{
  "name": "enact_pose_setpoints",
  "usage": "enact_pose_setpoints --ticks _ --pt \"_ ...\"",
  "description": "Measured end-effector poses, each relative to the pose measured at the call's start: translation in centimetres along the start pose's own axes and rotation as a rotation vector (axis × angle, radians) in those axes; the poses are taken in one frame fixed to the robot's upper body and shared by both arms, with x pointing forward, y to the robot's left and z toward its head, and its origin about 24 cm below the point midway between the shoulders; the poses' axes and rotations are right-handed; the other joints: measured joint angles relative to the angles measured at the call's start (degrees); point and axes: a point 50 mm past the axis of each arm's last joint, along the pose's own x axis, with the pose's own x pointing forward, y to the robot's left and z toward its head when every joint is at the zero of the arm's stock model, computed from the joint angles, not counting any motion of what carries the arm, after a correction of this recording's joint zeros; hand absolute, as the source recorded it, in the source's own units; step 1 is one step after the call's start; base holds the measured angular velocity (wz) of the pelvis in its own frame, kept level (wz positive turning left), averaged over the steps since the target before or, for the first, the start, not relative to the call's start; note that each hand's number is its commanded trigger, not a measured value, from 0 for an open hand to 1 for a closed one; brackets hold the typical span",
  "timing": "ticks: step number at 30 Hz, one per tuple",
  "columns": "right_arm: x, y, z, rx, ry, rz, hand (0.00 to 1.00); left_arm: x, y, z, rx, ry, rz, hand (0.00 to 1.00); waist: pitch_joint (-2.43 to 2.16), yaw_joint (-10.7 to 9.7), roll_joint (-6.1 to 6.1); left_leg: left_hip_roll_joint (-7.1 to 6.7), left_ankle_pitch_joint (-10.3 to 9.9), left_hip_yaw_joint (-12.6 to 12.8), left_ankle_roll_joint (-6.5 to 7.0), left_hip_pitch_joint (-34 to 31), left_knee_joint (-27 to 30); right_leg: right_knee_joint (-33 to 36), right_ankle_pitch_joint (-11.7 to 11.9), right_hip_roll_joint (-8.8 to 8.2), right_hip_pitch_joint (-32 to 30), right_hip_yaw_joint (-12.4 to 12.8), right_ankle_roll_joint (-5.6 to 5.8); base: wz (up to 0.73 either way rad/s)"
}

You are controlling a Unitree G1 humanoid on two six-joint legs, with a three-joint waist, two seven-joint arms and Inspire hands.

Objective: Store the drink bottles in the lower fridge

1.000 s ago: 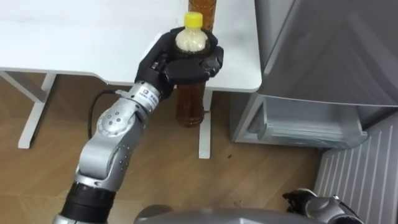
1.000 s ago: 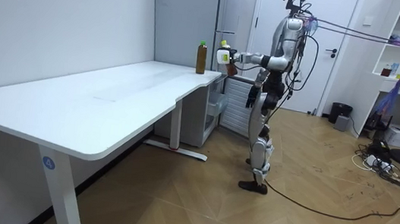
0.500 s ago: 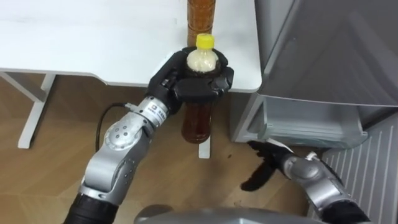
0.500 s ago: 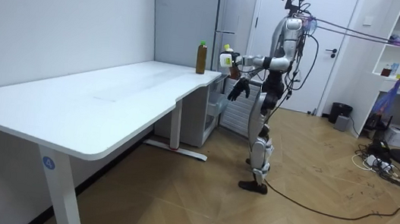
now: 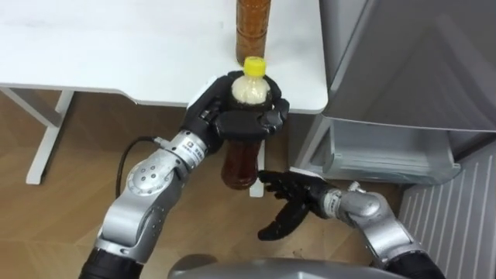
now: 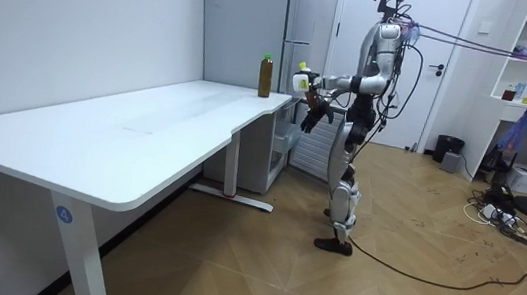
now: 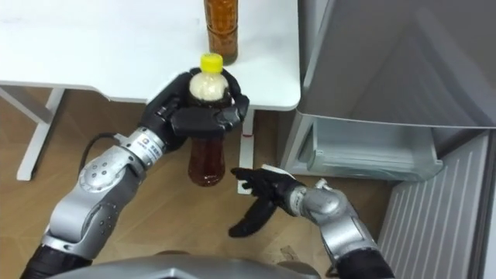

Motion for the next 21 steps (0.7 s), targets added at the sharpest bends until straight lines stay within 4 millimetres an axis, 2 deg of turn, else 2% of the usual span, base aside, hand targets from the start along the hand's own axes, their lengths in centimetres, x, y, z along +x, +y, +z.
enact_pose_setpoints --ticks 11,17,21 --pt "0.1 0.5 0.9 0.165 -0.138 0.083 0.00 0.2 -0.8 -0.2 0.000 0.007 -0.048 1.00 0.02 -0.31 -0.16 0.00 -0.01 0.42 0.02 0.13 0.03 0.65 -0.03 -0.08 -0.47 0.39 0.01 -0.02" --pt "0.3 1.1 2.2 0.304 -0.278 0.142 0.00 0.2 -1.2 -0.5 -0.010 0.016 -0.072 1.00 0.01 -1.34 -0.33 0.00 -0.01 0.43 0.02 0.46 0.02 0.62 -0.04 -0.08 -0.10 0.45 0.03 -0.01" --pt "0.1 1.7 2.0 0.391 -0.325 0.165 0.00 0.2 -1.6 -0.6 -0.010 0.022 -0.097 1.00 0.04 -1.33 -0.26 0.00 -0.01 0.43 0.02 0.47 -0.18 0.58 -0.04 -0.07 0.06 0.49 0.02 0.00"
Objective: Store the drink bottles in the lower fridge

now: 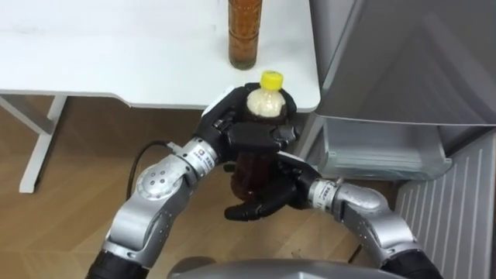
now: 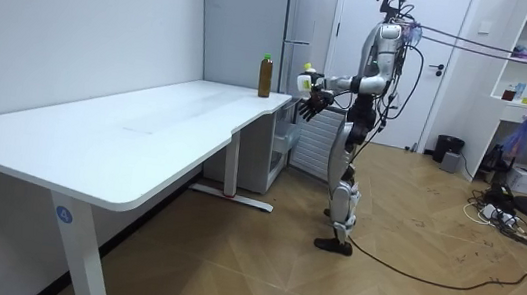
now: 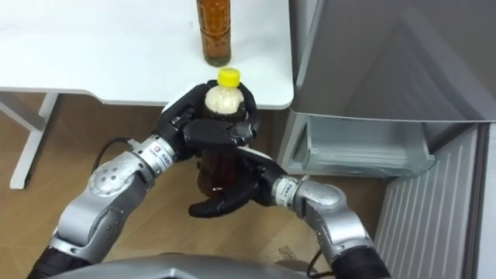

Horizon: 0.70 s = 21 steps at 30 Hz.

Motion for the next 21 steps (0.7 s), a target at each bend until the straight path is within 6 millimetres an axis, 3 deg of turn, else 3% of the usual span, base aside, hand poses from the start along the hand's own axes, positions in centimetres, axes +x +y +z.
enact_pose_setpoints --ticks 15,16,17,18,19,20,21 --pt "0.00 0.27 -0.66 0.071 -0.011 0.008 0.00 -0.04 -0.23 -0.27 0.009 0.015 -0.014 1.00 0.00 0.18 0.49 0.00 0.01 0.05 0.01 0.54 -0.80 0.00 0.01 0.02 -0.29 0.10 -0.01 0.00" --pt "0.00 0.28 -0.66 0.071 -0.011 0.008 0.22 -0.04 -0.23 -0.27 0.009 0.015 -0.014 1.00 0.00 0.18 0.49 0.00 0.01 0.05 0.01 0.57 -0.84 0.00 0.01 0.02 -0.29 0.10 -0.01 0.00" --pt "0.00 0.28 -0.66 0.071 -0.011 0.008 0.54 -0.04 -0.22 -0.27 0.009 0.015 -0.014 1.00 -0.01 0.18 0.49 0.00 0.01 0.06 0.01 0.68 -1.05 0.00 0.01 0.02 -0.28 0.09 -0.01 0.00" --pt "0.01 0.28 -0.67 0.071 -0.011 0.008 0.73 -0.04 -0.22 -0.28 0.009 0.015 -0.014 1.00 -0.01 0.19 0.49 0.00 0.03 0.08 0.02 0.89 -1.34 0.00 0.01 0.02 -0.26 0.09 -0.01 -0.03" --pt "0.01 0.28 -0.67 0.071 -0.011 0.008 0.77 -0.04 -0.22 -0.28 0.009 0.015 -0.014 1.00 -0.03 0.19 0.50 0.01 0.03 0.09 0.02 0.93 -1.38 0.00 0.01 0.02 -0.26 0.09 -0.01 -0.03" --pt "0.01 0.28 -0.67 0.071 -0.011 0.008 1.00 -0.04 -0.22 -0.28 0.009 0.015 -0.014 1.00 -0.05 0.18 0.51 0.00 0.03 0.09 0.02 0.97 -1.41 0.00 0.01 0.02 -0.26 0.08 -0.01 0.00" --pt "0.01 0.28 -0.67 0.071 -0.011 0.008 1.00 -0.04 -0.23 -0.29 0.009 0.015 -0.014 1.00 -0.06 0.19 0.52 0.00 0.03 0.11 0.02 0.99 -1.43 -0.01 0.01 0.03 -0.27 0.06 -0.01 0.00"
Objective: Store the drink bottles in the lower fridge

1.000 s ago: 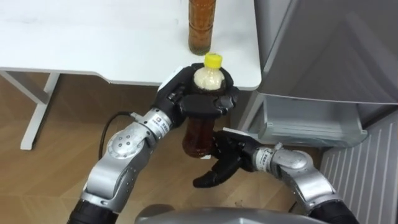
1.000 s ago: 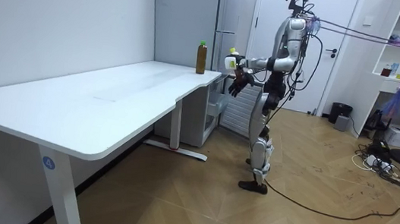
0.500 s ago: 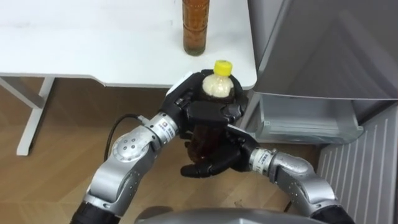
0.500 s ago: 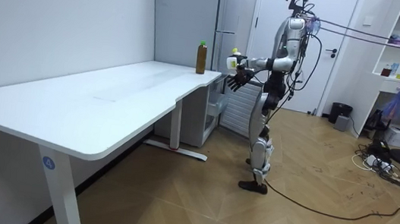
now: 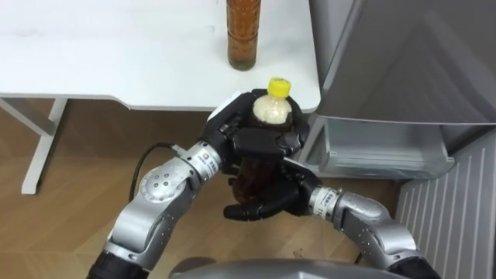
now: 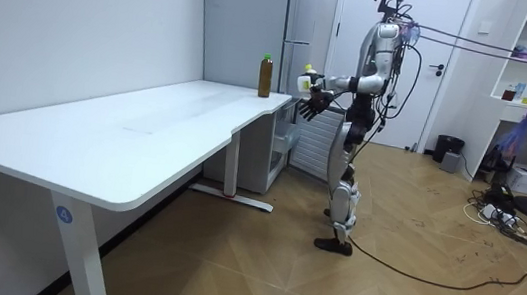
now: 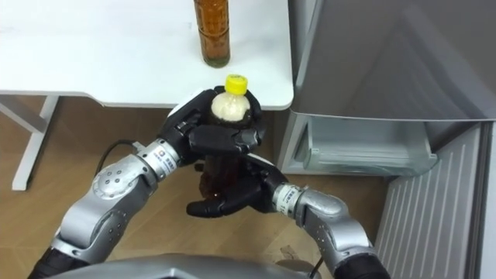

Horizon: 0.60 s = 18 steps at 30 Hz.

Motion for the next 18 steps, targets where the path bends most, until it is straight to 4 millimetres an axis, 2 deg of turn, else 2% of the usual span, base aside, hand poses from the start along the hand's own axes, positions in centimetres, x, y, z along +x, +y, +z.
enact_pose_setpoints --ticks 14,15,16,17,18 --pt "-0.02 0.21 -0.54 -0.014 0.039 0.016 1.00 0.00 0.15 -0.72 -0.021 0.026 0.000 0.98 -0.09 -0.06 0.03 0.00 0.00 0.07 0.00 0.04 -0.02 -0.02 0.00 0.00 -0.02 -0.08 0.00 0.00" --pt "-0.01 0.21 -0.53 -0.014 0.038 0.015 1.00 0.04 0.08 -0.71 -0.025 0.025 -0.002 0.86 -0.10 -0.05 0.03 0.00 0.00 0.07 0.00 0.04 -0.02 -0.01 0.00 0.00 -0.02 -0.08 0.00 0.00" --pt "-0.01 0.22 -0.53 -0.014 0.038 0.015 1.00 0.06 0.07 -0.72 -0.026 0.024 0.000 0.61 -0.13 -0.05 0.03 0.00 0.00 0.08 0.00 0.04 -0.02 0.00 0.00 0.00 -0.01 -0.09 0.00 0.00" --pt "-0.01 0.22 -0.54 -0.014 0.039 0.015 1.00 0.06 0.07 -0.73 -0.027 0.025 0.001 0.49 -0.16 -0.04 0.04 0.00 0.00 0.10 0.00 0.05 -0.02 0.00 0.00 0.00 0.00 -0.08 0.00 0.00" --pt "0.00 0.23 -0.54 -0.014 0.039 0.016 1.00 0.06 0.08 -0.73 -0.027 0.025 0.001 0.00 -0.17 -0.05 0.04 0.00 0.00 0.12 0.00 0.05 -0.02 0.00 0.00 0.00 0.00 -0.08 -0.01 0.00"
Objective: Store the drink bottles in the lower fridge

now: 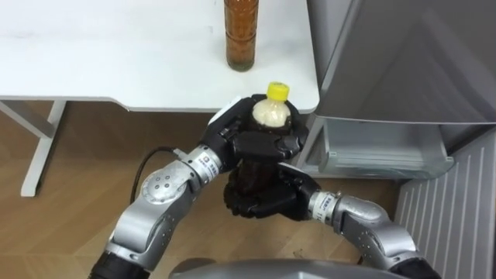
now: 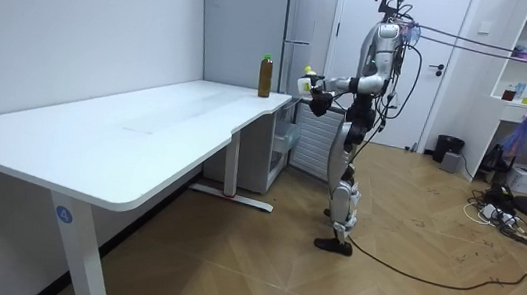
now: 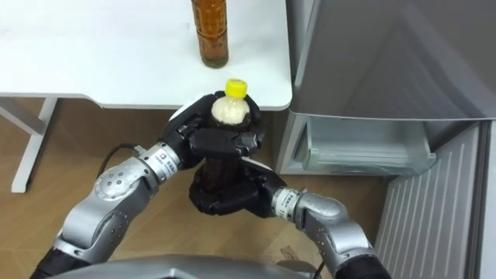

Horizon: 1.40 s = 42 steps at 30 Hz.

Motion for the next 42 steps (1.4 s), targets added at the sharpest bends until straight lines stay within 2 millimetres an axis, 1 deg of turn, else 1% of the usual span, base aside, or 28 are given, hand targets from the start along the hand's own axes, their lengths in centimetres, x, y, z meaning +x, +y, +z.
enact_pose_setpoints --ticks 13,24,37,42 --pt "0.30 0.43 -0.10 0.026 -0.008 0.023 1.00 -0.01 0.08 0.03 0.003 -0.001 0.006 0.00 0.00 -0.01 0.00 0.00 0.00 0.05 0.00 0.08 0.02 -0.01 0.00 0.00 -0.02 0.02 0.00 0.00" --pt "0.35 0.52 -0.15 0.034 -0.010 0.026 1.00 -0.02 0.14 0.08 0.006 -0.005 0.013 0.00 0.00 -0.05 0.55 0.00 0.00 0.05 0.00 0.04 -0.03 0.00 0.00 0.00 0.02 0.02 0.00 0.00" --pt "0.39 0.61 -0.10 0.051 -0.025 0.029 1.00 0.06 0.14 0.28 0.014 -0.016 0.011 0.00 0.00 -0.06 0.53 0.00 0.00 0.04 0.00 0.08 0.08 0.00 0.01 0.01 -0.02 0.12 -0.01 0.00" --pt "0.40 0.61 0.01 0.054 -0.034 0.031 1.00 0.15 0.13 0.44 0.019 -0.024 0.008 0.00 0.07 -0.07 0.64 0.00 0.00 0.03 0.00 -0.02 0.08 0.00 0.01 0.01 0.02 0.14 -0.01 0.00"
